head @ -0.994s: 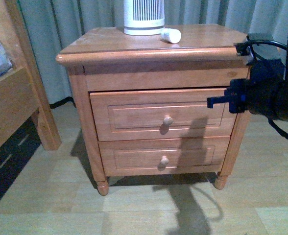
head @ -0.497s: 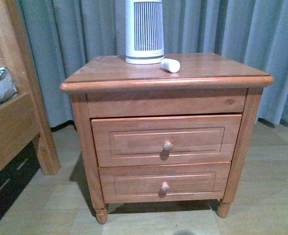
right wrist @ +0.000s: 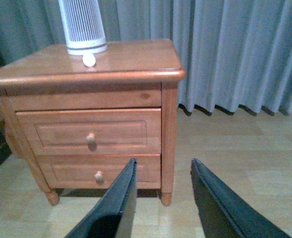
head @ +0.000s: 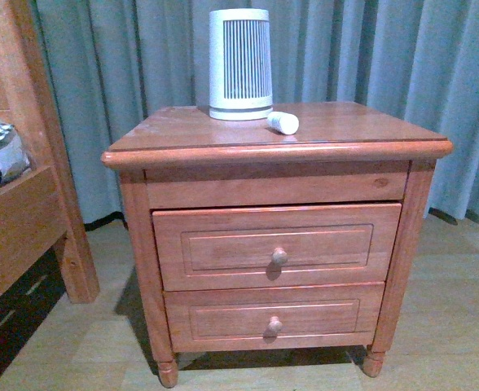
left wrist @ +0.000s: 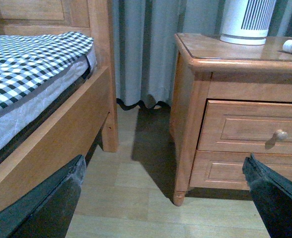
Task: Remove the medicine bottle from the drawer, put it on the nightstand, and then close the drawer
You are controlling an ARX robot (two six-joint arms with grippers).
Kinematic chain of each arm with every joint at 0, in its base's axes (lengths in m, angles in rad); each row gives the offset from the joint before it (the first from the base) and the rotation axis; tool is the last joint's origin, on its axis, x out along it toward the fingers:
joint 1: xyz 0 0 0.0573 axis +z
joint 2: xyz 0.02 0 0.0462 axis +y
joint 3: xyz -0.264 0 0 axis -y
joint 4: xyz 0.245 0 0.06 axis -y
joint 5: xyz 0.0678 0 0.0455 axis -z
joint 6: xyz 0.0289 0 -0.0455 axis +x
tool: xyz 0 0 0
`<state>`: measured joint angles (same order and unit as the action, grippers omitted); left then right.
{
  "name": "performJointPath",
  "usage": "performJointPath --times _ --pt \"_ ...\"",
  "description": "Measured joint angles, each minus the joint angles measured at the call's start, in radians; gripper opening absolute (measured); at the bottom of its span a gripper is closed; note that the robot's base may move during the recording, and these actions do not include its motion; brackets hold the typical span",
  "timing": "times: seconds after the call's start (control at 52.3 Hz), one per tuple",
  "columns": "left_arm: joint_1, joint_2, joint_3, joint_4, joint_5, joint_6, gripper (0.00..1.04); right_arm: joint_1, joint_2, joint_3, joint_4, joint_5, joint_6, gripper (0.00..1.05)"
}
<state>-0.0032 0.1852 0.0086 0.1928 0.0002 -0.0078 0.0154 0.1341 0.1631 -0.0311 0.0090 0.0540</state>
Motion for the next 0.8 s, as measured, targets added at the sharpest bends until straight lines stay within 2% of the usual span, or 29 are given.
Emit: performJointPath --times 0.096,0.153,0.382,0.516,0.746,0.803 --pt "0.000 0.000 0.000 0.000 0.000 0.000 0.98 -0.010 -0.078 -0.104 0.023 -0.009 -0.027 0.18" --pt "0.000 0.000 0.000 -0.001 -0.001 0.000 0.98 -0.011 -0.117 -0.150 0.024 -0.010 -0.037 0.02" --pt "0.000 0.000 0.000 -0.001 0.000 0.000 0.98 -0.013 -0.127 -0.150 0.028 -0.010 -0.049 0.04" --pt "0.000 0.000 0.000 -0.001 0.000 0.000 0.98 -0.013 -0.127 -0.150 0.028 -0.010 -0.049 0.38" --pt "0.000 0.000 0.000 -0.001 0.000 0.000 0.98 -0.013 -0.127 -0.150 0.028 -0.010 -0.049 0.77" --pt "0.000 0.000 0.000 -0.001 0.000 0.000 0.98 -0.013 -0.127 -0.150 0.028 -0.010 -0.049 0.91"
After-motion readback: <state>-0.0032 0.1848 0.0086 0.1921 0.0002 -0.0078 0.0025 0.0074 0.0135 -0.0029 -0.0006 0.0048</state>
